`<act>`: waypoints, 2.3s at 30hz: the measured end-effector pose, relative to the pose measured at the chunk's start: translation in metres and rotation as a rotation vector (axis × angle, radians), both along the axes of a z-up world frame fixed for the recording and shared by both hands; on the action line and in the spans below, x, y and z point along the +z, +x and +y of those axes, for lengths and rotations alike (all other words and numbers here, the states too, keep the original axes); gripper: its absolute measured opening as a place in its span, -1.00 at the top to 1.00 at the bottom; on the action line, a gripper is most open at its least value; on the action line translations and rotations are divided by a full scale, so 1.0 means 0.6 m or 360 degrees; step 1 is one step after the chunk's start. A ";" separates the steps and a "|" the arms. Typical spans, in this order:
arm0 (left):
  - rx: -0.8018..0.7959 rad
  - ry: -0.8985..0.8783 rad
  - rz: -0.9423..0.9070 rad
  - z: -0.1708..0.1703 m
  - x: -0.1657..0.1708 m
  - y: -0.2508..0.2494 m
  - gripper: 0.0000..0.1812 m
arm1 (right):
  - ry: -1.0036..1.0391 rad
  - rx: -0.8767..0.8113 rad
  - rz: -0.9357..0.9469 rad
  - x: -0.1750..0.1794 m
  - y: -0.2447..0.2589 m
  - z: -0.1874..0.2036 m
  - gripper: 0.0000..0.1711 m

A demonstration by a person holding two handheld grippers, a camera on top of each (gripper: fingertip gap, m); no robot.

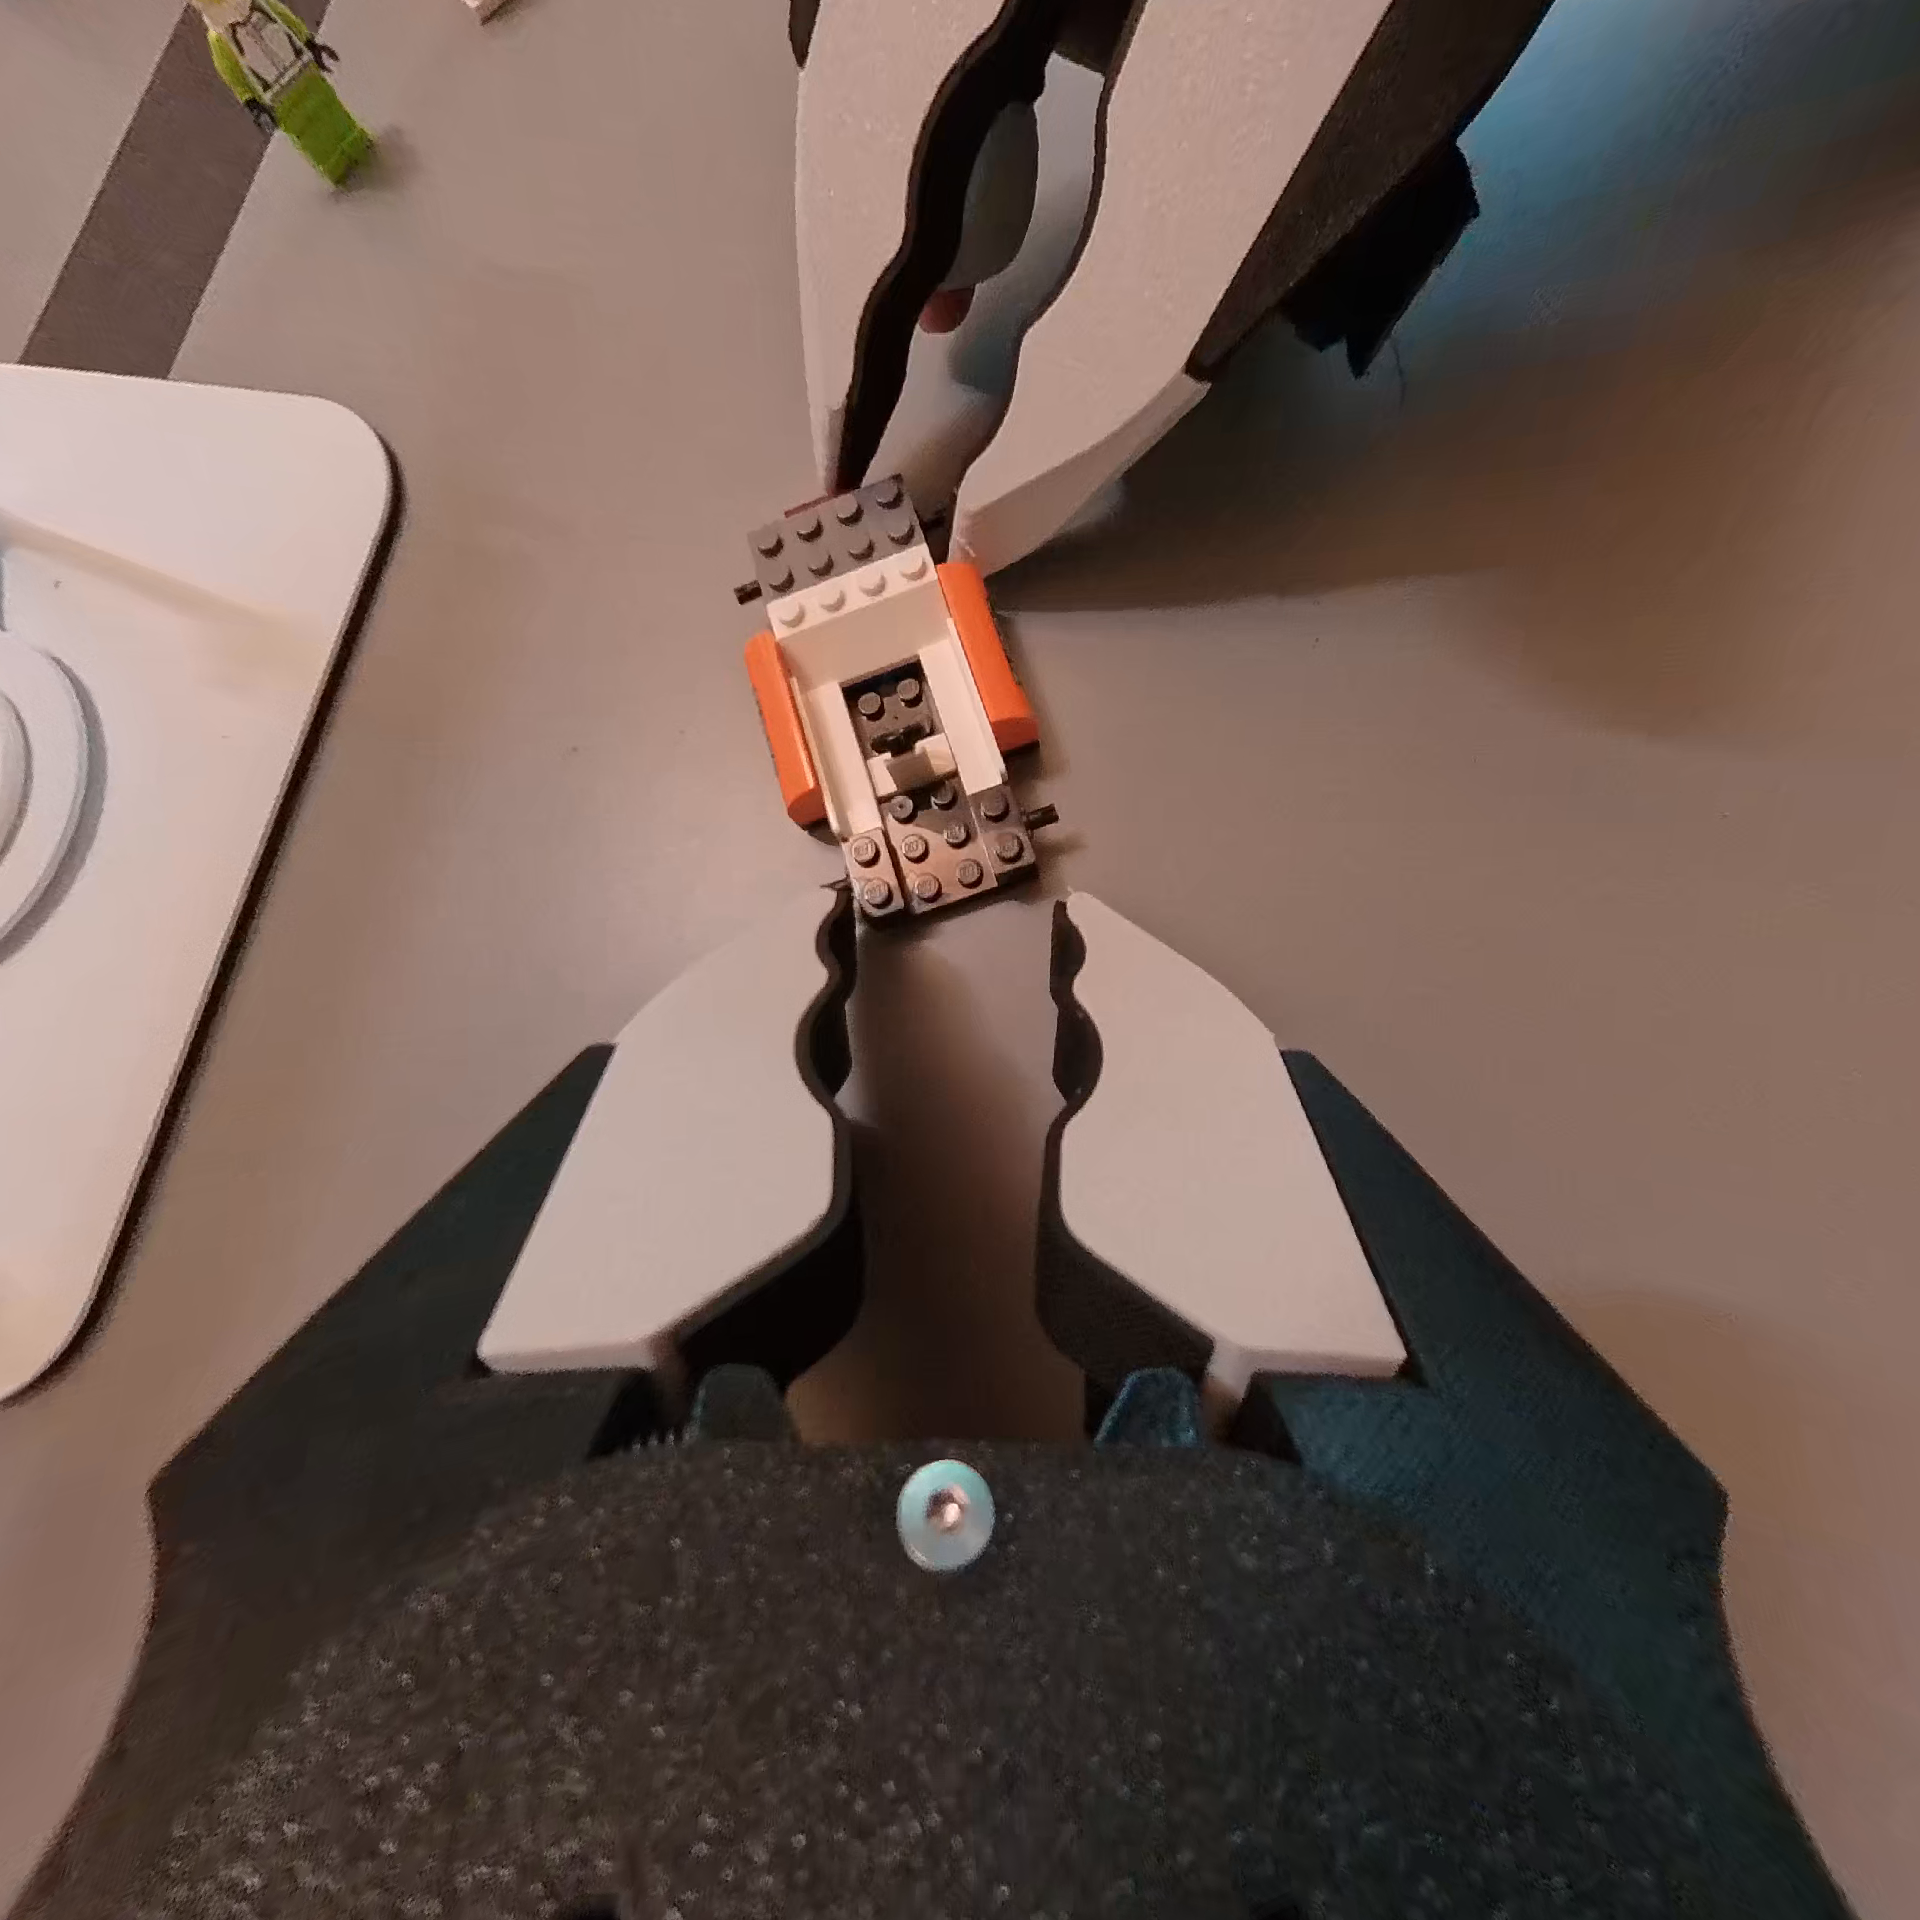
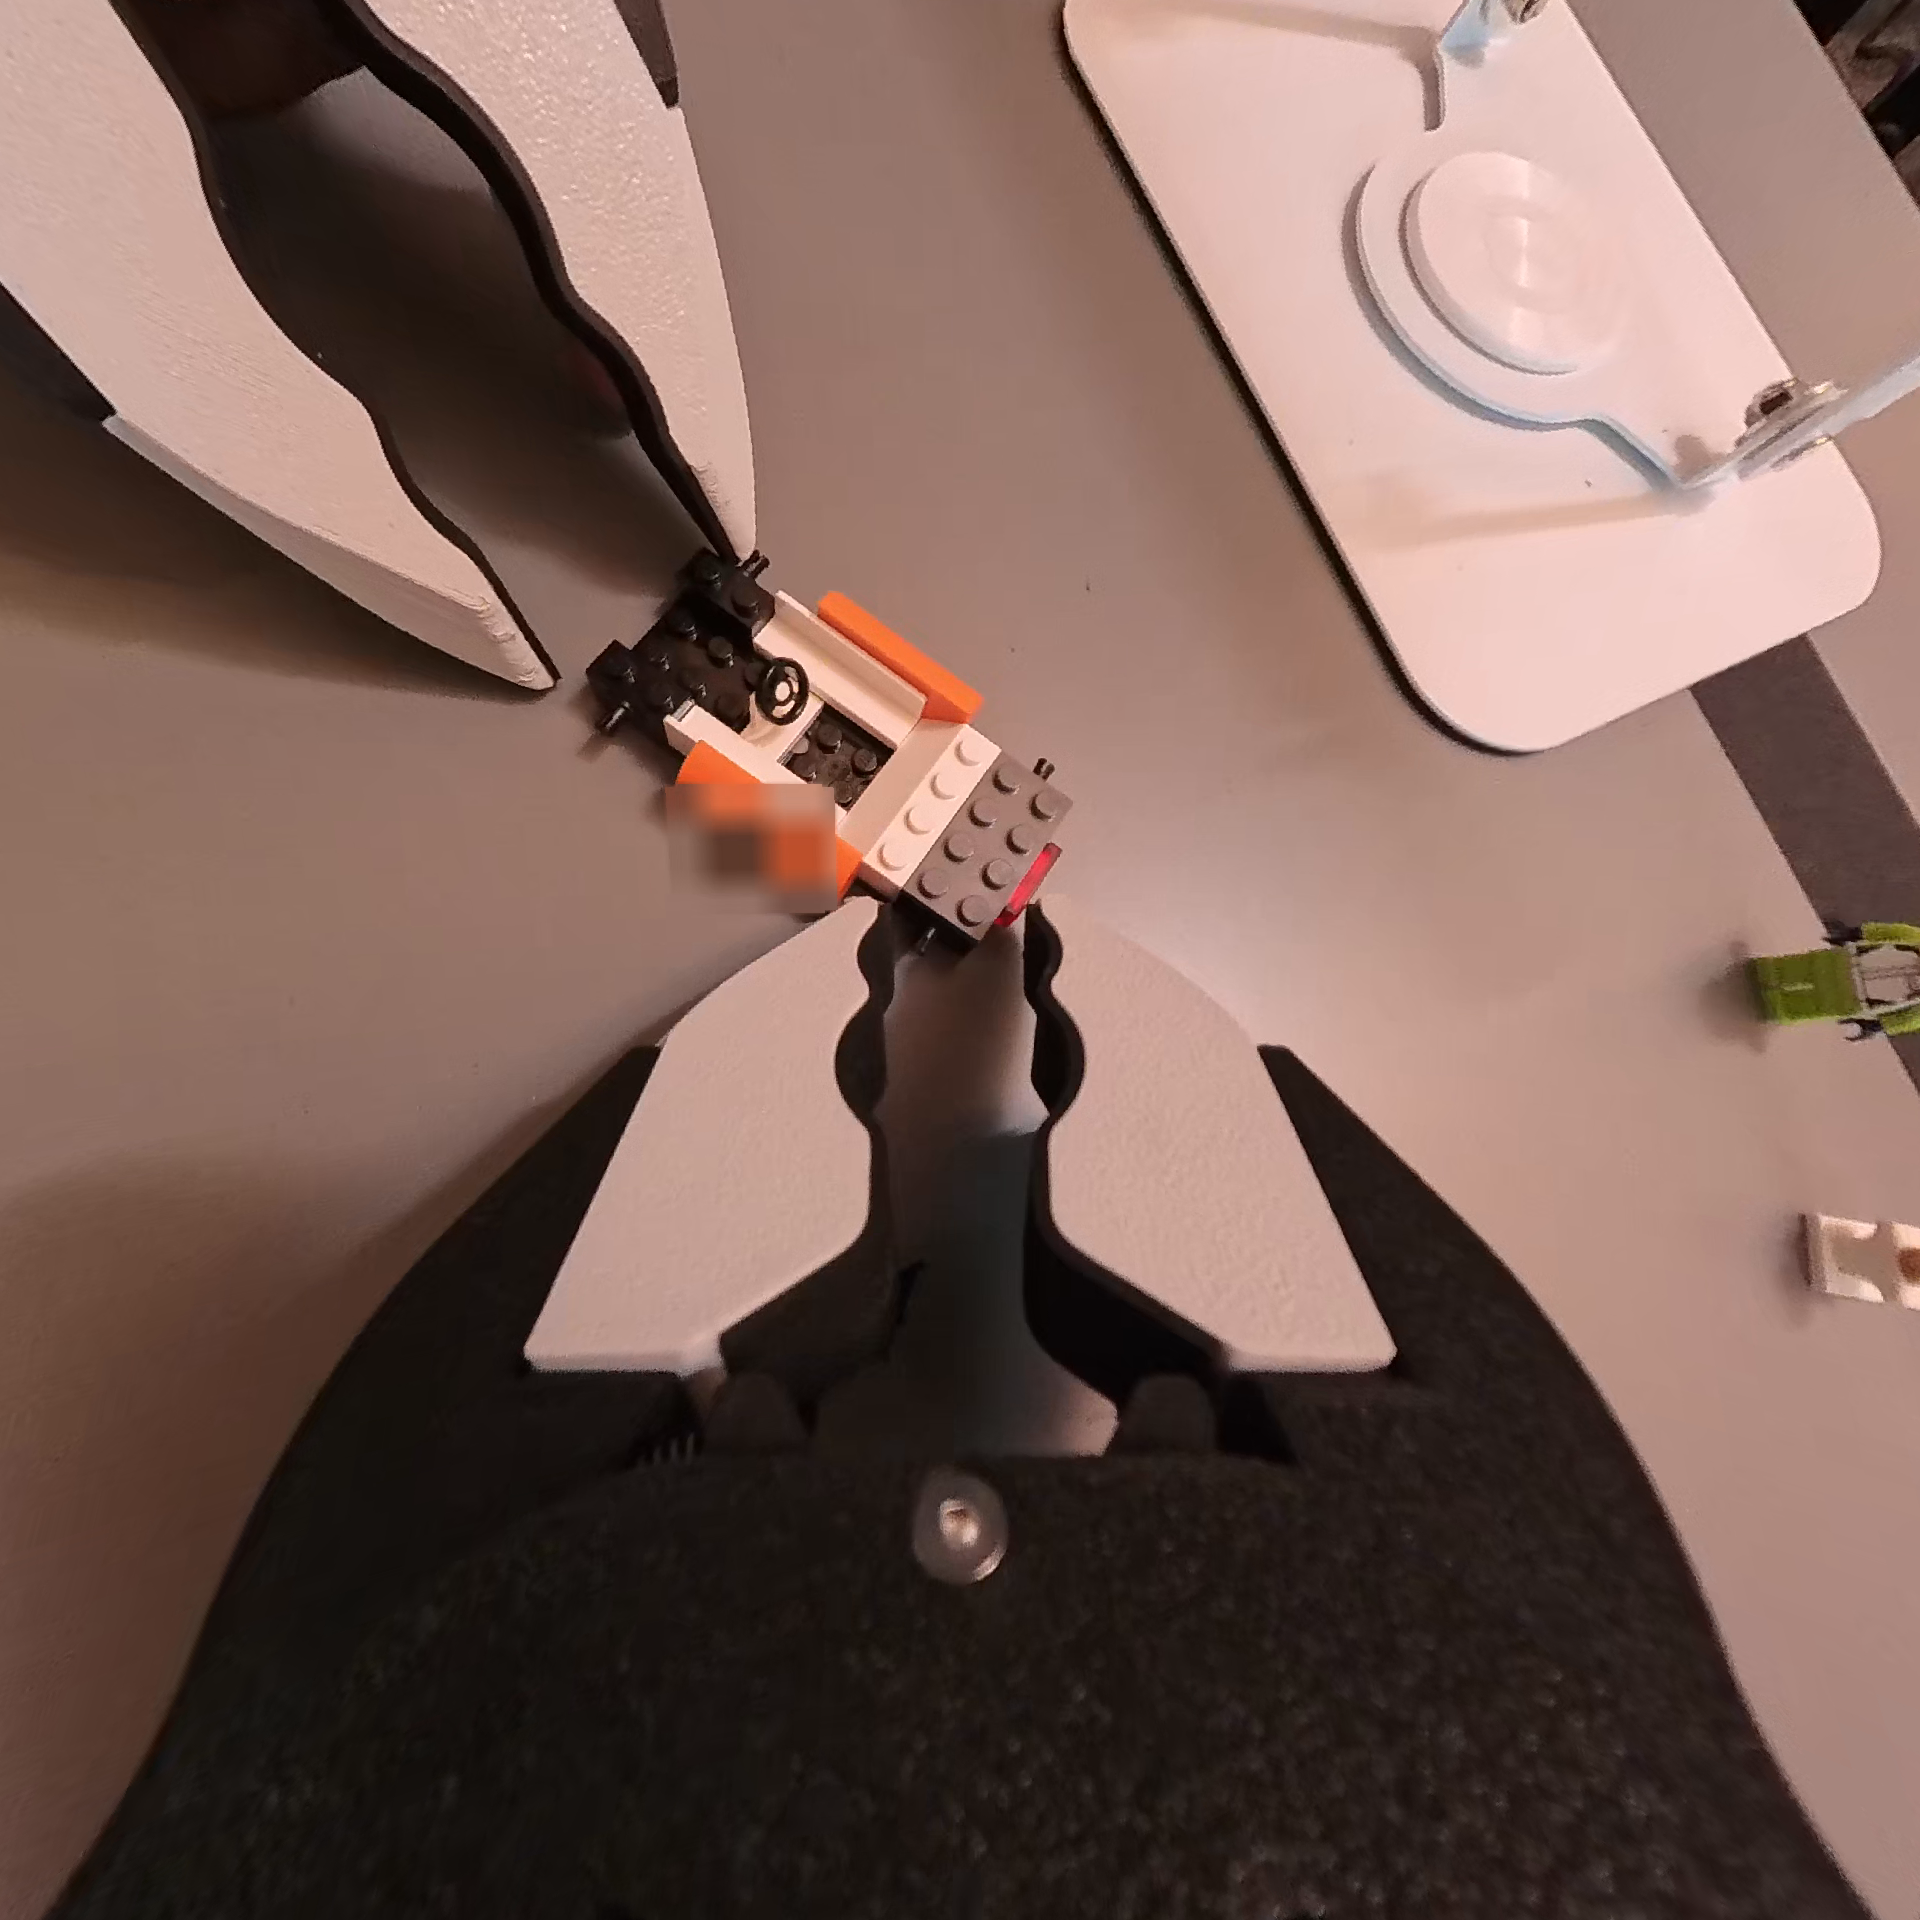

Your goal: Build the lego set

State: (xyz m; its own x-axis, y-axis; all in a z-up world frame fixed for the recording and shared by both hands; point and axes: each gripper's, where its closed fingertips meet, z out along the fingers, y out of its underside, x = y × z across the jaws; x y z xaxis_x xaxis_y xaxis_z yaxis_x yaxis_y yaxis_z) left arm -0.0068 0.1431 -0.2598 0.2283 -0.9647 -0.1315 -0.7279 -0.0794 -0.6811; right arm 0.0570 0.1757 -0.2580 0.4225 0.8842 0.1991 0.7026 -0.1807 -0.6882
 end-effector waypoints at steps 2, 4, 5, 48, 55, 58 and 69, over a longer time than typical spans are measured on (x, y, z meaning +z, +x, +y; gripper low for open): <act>0.0014 0.0004 0.0014 0.003 0.000 -0.007 0.61 | 0.0002 0.0007 -0.0001 0.000 -0.006 0.001 0.72; 0.0026 0.0004 0.0017 0.006 0.001 -0.011 0.61 | 0.0008 0.0014 -0.0006 0.000 -0.012 0.002 0.72; 0.0031 0.0004 0.0016 0.007 0.001 -0.013 0.62 | 0.0010 0.0016 -0.0005 0.000 -0.014 0.003 0.72; 0.0960 0.0171 -0.0762 -0.077 0.103 -0.101 1.00 | 0.0111 -0.0971 0.0465 0.047 -0.048 -0.132 1.00; 0.0989 0.0121 -0.0748 -0.066 0.085 -0.111 1.00 | 0.0117 -0.0980 0.0472 0.042 -0.045 -0.127 1.00; 0.0985 0.0138 -0.0725 -0.065 0.082 -0.110 1.00 | 0.0105 -0.0995 0.0484 0.040 -0.043 -0.124 1.00; 0.0980 0.0157 -0.0716 -0.066 0.082 -0.110 1.00 | 0.0092 -0.1002 0.0493 0.039 -0.042 -0.122 1.00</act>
